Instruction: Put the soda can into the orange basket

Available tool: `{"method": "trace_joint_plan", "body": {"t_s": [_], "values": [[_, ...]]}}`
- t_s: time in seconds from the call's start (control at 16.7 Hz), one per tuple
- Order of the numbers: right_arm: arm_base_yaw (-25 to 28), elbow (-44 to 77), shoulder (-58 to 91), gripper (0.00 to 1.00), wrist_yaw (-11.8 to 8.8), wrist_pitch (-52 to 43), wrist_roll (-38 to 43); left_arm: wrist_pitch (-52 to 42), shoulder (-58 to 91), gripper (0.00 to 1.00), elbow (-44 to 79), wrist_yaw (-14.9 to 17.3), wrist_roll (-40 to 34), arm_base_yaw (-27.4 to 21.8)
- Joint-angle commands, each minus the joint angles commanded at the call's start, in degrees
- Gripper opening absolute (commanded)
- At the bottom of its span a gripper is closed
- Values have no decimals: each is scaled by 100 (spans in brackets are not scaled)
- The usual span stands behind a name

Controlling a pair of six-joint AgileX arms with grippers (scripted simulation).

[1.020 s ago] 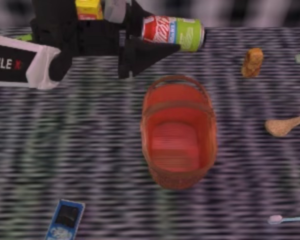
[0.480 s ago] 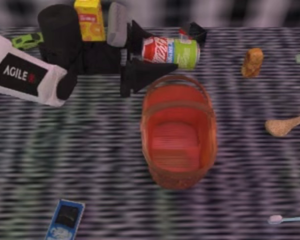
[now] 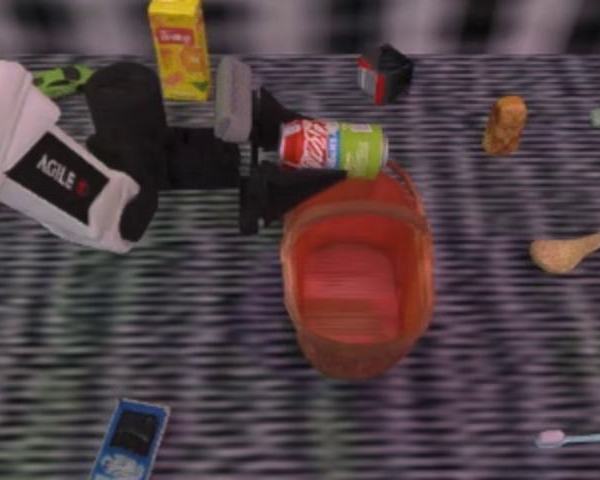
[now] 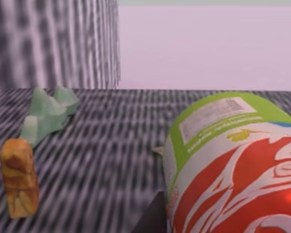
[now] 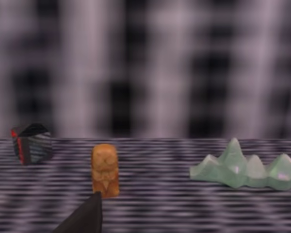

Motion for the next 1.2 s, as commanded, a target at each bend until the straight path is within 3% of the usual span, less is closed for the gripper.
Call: {"method": "trace_joint_plan", "body": {"t_s": [0.06, 0.84, 1.2], "values": [[0, 0, 0, 100, 0, 0, 0, 0, 0, 0, 0, 0, 0, 0], [0, 0, 0, 100, 0, 0, 0, 0, 0, 98, 0, 0, 0, 0], [0, 0, 0, 100, 0, 0, 0, 0, 0, 100, 0, 0, 0, 0]]}}
